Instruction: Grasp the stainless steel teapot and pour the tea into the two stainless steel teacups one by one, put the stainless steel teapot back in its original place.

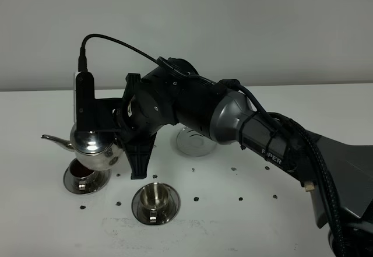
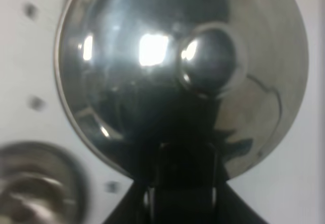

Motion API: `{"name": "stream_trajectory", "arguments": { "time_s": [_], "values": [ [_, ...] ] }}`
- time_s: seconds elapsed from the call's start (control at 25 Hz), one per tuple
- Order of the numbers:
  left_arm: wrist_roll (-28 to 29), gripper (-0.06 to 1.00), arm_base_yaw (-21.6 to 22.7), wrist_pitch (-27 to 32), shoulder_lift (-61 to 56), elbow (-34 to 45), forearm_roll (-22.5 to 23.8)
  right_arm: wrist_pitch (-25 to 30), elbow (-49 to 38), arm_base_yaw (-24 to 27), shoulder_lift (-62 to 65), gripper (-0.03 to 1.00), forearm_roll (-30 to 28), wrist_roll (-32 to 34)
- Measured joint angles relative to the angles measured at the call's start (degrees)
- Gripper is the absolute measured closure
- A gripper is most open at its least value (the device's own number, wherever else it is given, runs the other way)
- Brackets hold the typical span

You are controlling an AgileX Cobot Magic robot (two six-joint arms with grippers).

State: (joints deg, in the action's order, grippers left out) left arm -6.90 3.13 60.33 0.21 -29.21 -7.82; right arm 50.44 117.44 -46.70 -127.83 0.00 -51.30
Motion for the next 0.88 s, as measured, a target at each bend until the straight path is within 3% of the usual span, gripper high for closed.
{"name": "stream_trajectory", "arguments": {
  "time_s": [0.28, 0.56, 0.88],
  "values": [
    [0.0, 0.37, 0.0, 0.0, 0.0, 0.0, 0.0, 3.4, 0.0, -3.3, 0.8, 0.77, 5.8, 12.7],
    [0.0, 0.37, 0.0, 0.0, 0.0, 0.0, 0.0, 6.6, -0.1, -5.0, 0.8, 0.77, 2.4, 25.4],
    [0.0, 0.37, 0.0, 0.0, 0.0, 0.0, 0.0, 6.3, -2.7, -6.3, -0.8, 0.77, 0.5, 30.5]
  ]
}}
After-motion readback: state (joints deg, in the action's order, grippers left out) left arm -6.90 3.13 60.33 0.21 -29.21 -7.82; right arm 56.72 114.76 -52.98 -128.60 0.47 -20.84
